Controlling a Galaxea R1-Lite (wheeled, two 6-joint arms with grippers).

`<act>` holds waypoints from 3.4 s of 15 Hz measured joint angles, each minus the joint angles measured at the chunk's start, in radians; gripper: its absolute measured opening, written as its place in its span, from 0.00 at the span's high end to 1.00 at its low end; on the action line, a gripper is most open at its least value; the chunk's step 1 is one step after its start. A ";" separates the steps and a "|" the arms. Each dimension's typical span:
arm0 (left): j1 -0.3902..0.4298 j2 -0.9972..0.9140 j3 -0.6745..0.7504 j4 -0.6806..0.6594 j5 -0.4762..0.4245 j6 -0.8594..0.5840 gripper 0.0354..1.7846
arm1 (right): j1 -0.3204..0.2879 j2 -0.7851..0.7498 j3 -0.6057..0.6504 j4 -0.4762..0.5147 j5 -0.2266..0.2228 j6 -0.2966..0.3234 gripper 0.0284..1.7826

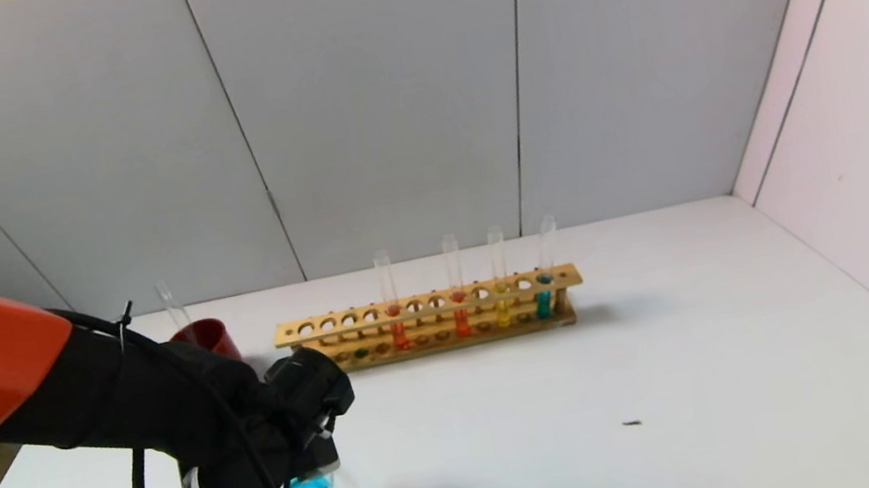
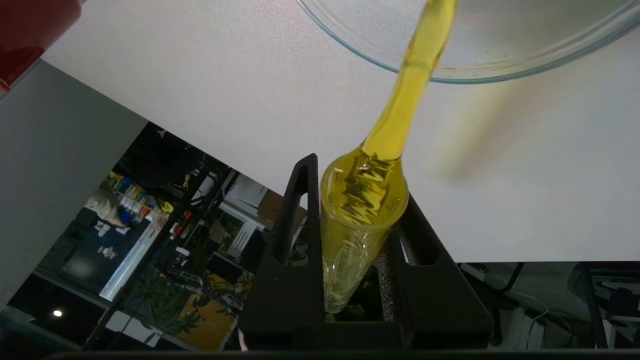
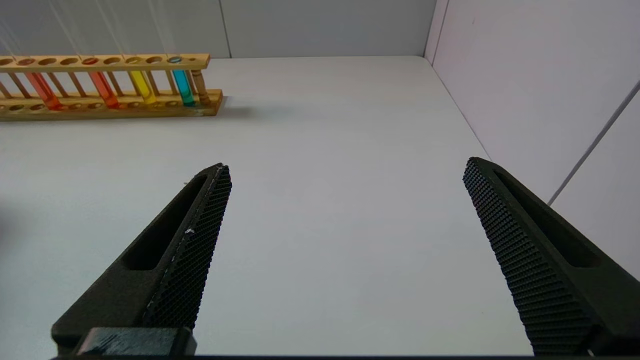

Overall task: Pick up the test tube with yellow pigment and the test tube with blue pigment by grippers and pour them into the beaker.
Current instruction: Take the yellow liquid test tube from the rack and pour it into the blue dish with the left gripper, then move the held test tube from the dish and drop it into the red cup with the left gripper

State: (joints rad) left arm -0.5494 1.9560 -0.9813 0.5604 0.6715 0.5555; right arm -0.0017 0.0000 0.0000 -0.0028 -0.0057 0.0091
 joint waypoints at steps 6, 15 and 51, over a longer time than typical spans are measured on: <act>-0.018 0.028 -0.070 0.101 0.011 -0.001 0.82 | 0.000 0.000 0.000 0.000 0.000 0.000 0.05; -0.031 0.080 -0.166 0.251 0.035 -0.006 0.82 | 0.000 0.000 0.000 0.000 0.000 0.000 0.05; 0.026 -0.020 -0.207 0.195 -0.019 -0.375 0.82 | 0.000 0.000 0.000 0.000 0.000 0.000 0.05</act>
State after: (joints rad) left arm -0.5232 1.9364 -1.1887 0.7553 0.6521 0.1809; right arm -0.0017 0.0000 0.0000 -0.0028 -0.0062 0.0091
